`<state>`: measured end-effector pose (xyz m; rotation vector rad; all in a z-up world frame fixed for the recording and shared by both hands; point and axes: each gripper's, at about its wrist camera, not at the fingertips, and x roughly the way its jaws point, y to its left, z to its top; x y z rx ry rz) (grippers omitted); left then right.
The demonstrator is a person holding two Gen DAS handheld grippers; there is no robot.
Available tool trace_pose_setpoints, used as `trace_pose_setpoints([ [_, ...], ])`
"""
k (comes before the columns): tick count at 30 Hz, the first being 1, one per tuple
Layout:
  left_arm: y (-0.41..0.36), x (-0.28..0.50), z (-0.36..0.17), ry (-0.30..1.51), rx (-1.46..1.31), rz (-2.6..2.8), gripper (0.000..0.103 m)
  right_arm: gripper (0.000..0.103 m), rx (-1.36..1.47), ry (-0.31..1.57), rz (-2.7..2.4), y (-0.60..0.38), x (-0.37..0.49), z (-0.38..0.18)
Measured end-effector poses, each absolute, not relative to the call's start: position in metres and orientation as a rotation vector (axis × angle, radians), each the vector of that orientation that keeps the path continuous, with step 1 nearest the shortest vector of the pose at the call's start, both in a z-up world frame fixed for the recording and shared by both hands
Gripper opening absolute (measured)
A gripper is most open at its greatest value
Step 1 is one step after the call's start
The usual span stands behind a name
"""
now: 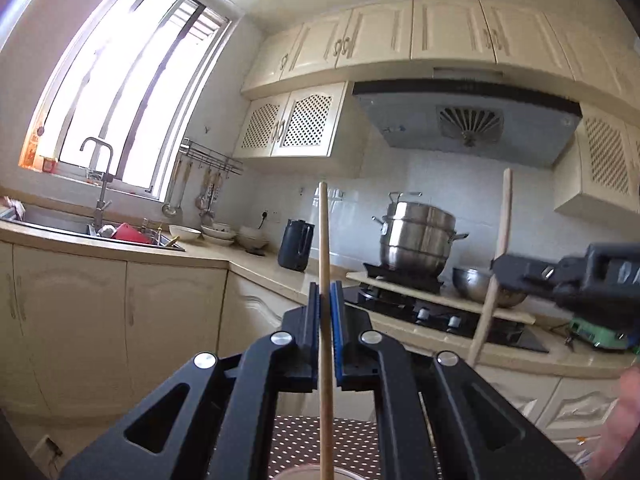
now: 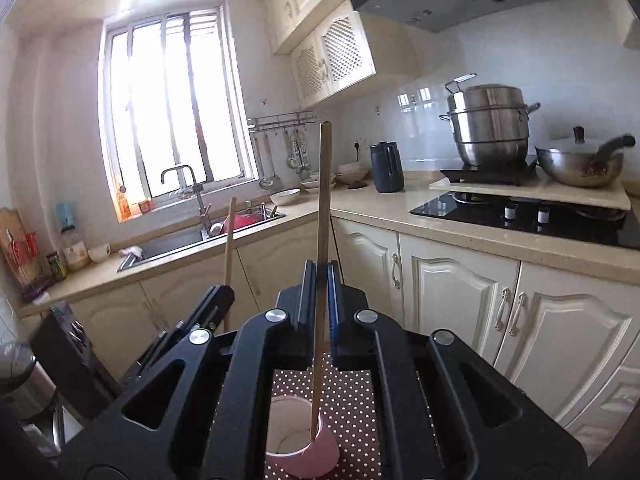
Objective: Organize utensils
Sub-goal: 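Lift the chopstick upright with both grippers and carry it over the pink cup, then lower the chopstick into the pink cup and open both grippers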
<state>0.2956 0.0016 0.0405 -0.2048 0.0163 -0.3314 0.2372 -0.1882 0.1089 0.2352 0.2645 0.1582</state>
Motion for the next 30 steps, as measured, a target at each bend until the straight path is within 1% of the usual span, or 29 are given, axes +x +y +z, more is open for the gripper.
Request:
trace_pose_setpoints([
  [3, -0.004, 0.304, 0.033, 0.019, -0.166, -0.314, 0.006, 0.006, 0.291, 0.309, 0.214, -0.197, 0.245, 0.114],
  [7, -0.007, 0.313, 0.026, 0.046, -0.162, -0.323, 0.006, 0.006, 0.281, 0.297, 0.237, -0.195, 0.247, 0.116],
  [17, -0.007, 0.307, 0.006, 0.051, -0.091, -0.292, 0.006, 0.006, 0.241, 0.446, 0.25, -0.18, 0.272, 0.068],
  [24, -0.005, 0.303, -0.006, 0.1, -0.057, -0.28, 0.006, 0.006, 0.201, 0.59, 0.302, -0.17, 0.286, 0.033],
  [30, 0.003, 0.287, -0.015, 0.163, -0.015, -0.283, 0.006, 0.007, 0.15, 0.567, 0.315, -0.163, 0.278, 0.027],
])
